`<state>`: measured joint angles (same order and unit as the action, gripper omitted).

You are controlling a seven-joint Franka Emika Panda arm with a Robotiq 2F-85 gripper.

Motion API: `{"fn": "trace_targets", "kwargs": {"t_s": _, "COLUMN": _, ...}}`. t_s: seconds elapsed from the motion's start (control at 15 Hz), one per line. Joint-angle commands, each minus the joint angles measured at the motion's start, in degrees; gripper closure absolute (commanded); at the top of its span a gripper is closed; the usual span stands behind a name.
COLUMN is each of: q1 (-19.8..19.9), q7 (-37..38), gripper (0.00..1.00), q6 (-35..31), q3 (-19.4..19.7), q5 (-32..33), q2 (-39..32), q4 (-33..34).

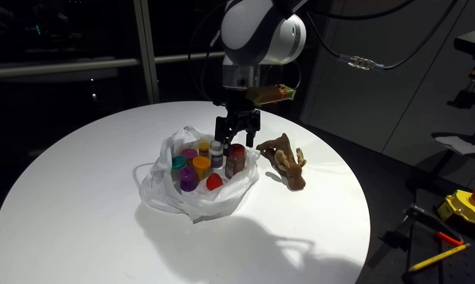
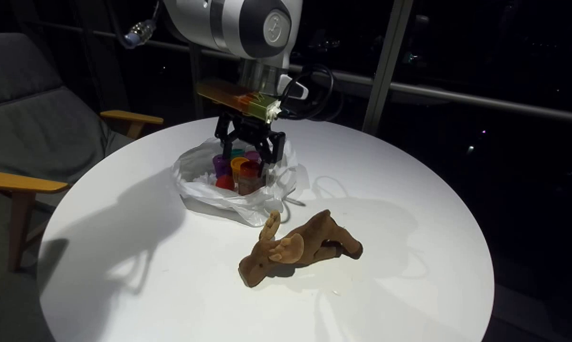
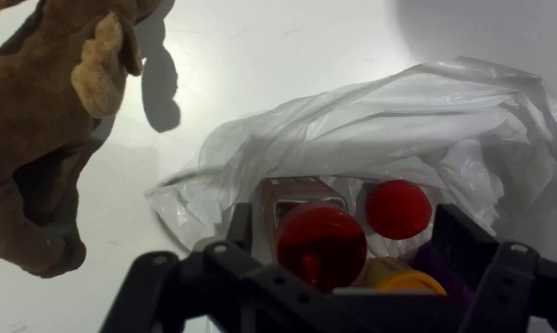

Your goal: Remove all the contents from the white plastic bag and put them on the table

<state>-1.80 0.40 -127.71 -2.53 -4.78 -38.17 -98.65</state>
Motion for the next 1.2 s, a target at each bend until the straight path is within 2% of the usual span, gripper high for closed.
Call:
{"fn": "trace_targets", "kwargs": {"t_s": 0.0, "q1": -1.84, "q7": 3.43, "gripper": 0.0, "q6": -0.62, "q3": 1.45, "q5": 2.14, "q2": -1.73, "q4": 2.72}}
{"fn": "trace_targets", "kwargs": {"t_s": 0.07, "q1": -2.03, "q7": 4.09, "gripper": 0.18, "q6": -1.02, "q3": 1.66, "q5": 2.51, "q2": -2.0, "q4": 3.02}}
{"fn": "trace_targets", "kwargs": {"t_s": 0.53, "q1": -3.39, "q7": 9.08, "gripper": 0.72, "q6": -2.29, "q3": 3.2, "q5": 4.03, "q2": -2.03, "q4": 3.59}}
{"fn": "trace_targets", "kwargs": {"t_s": 0.6, "q1": -3.39, "q7": 9.42, "gripper": 0.76, "q6": -2.03, "q3": 3.18, "q5": 3.94, "q2": -1.71, "q4": 3.47}}
{"fn": "trace_targets", "kwargs": {"t_s": 1.13, "q1": -2.64, "q7": 11.83, "gripper": 0.76, "q6": -2.71, "q3": 4.32, "q5": 3.79, "q2": 5.12, "q4": 2.92}}
